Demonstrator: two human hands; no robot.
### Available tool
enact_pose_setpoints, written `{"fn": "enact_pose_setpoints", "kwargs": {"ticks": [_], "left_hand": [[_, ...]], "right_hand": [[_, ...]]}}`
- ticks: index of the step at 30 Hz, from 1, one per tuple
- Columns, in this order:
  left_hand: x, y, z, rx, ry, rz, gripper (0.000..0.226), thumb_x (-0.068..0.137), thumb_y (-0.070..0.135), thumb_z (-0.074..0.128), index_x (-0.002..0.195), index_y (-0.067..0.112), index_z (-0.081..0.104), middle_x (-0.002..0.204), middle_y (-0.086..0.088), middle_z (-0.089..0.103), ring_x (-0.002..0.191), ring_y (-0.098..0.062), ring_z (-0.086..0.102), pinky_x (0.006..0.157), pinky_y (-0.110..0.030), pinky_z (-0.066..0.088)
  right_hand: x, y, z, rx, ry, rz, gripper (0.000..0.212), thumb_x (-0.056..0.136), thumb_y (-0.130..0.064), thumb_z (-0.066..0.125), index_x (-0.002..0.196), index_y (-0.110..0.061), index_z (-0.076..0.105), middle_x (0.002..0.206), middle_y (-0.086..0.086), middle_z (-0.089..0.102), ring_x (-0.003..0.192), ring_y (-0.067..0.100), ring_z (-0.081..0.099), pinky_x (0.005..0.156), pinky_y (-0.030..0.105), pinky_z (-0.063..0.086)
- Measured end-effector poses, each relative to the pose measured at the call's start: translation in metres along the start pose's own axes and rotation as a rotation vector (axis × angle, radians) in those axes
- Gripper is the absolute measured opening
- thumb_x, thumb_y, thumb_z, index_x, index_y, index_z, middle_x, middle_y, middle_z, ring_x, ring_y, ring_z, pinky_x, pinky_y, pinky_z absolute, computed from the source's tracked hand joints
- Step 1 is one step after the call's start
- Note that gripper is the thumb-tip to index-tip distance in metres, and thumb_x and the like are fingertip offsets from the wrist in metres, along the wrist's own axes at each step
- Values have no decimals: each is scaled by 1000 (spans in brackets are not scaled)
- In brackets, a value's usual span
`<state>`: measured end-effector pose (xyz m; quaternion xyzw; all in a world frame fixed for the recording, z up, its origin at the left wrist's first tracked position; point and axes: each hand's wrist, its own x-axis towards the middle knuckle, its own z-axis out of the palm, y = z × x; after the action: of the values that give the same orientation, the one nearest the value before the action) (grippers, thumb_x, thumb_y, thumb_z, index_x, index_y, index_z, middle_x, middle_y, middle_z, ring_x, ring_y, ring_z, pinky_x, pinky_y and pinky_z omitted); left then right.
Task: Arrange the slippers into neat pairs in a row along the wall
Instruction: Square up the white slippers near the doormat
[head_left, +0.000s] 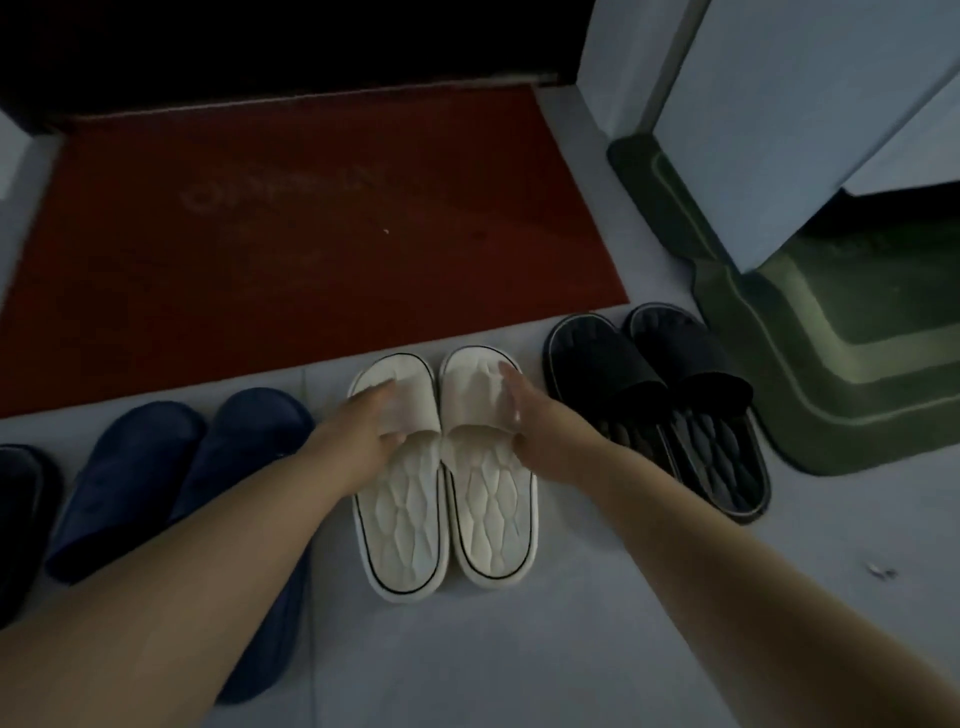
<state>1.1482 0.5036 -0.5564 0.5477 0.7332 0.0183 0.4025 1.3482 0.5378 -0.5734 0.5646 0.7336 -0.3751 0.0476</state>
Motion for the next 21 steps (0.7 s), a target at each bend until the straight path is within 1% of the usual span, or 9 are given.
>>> {"fn": "enact_pose_setpoints", "kwargs": {"ticks": [2, 5, 7, 9, 11, 13, 16, 18, 21], "left_hand": [[2, 3, 6, 35, -8, 0, 63, 95, 20, 50, 149, 22, 18, 158, -3, 20, 141, -22, 29, 111, -32, 29], [-3, -1, 5, 33, -11, -2, 69, 91, 27, 56, 148, 24, 18, 157, -1, 22, 138, -22, 34, 106, -32, 37], [-11, -10, 6, 28, -7, 3, 68, 92, 30, 56, 148, 31, 16, 156, 2, 21, 137, -22, 36, 103, -30, 39], [-17, -21, 10, 61, 28, 29, 66, 94, 18, 52, 146, 37, 16, 157, 4, 20, 138, -20, 34, 107, -29, 36], [-18, -32, 14, 59, 38, 57, 66, 94, 7, 46, 146, 36, 19, 157, 4, 20, 140, -20, 31, 112, -30, 31], [-17, -35, 16, 71, 43, 93, 66, 93, 3, 44, 146, 34, 20, 157, 4, 22, 140, -22, 31, 114, -34, 32], [-12, -38, 15, 117, 44, 117, 68, 91, 5, 48, 146, 34, 21, 156, 5, 24, 139, -25, 31, 112, -38, 34], [-14, -36, 13, 123, 21, 104, 68, 91, 6, 48, 146, 34, 20, 157, 4, 23, 140, -26, 30, 113, -39, 33], [-23, -36, 10, 151, 35, 114, 67, 92, 13, 49, 147, 34, 17, 157, 4, 22, 136, -31, 33, 110, -42, 36]], "right_hand": [[0, 5, 3, -36, 23, -39, 85, 86, 3, 47, 149, -23, -3, 152, 5, 31, 119, 32, 51, 95, 40, 44], [4, 8, 1, -43, 23, -53, 85, 85, -1, 50, 149, -26, -1, 132, 13, 53, 104, 32, 60, 86, 40, 49], [4, 7, 0, -50, -9, -60, 87, 84, -4, 53, 149, -27, 0, 122, 15, 60, 100, 32, 61, 86, 42, 51], [1, 6, 1, -41, -16, -49, 88, 84, -6, 55, 149, -28, 1, 123, 15, 59, 102, 32, 60, 88, 43, 50], [-3, 3, 4, -43, -9, -32, 86, 85, -6, 53, 149, -28, 0, 122, 15, 59, 101, 31, 60, 87, 41, 50], [-7, 0, 9, -53, 15, -8, 83, 86, -5, 50, 149, -27, 0, 122, 15, 59, 101, 31, 60, 85, 38, 48], [-9, -2, 15, -79, 50, 7, 79, 88, -5, 47, 149, -24, 0, 133, 15, 53, 110, 31, 58, 93, 36, 45], [-15, -4, 18, -78, 35, 24, 80, 89, -2, 45, 149, -24, -2, 146, 12, 39, 119, 30, 53, 103, 37, 41], [-30, -12, 23, -7, -10, 56, 91, 85, 6, 47, 148, -29, -8, 156, 2, 16, 127, 30, 44, 103, 38, 40]]}}
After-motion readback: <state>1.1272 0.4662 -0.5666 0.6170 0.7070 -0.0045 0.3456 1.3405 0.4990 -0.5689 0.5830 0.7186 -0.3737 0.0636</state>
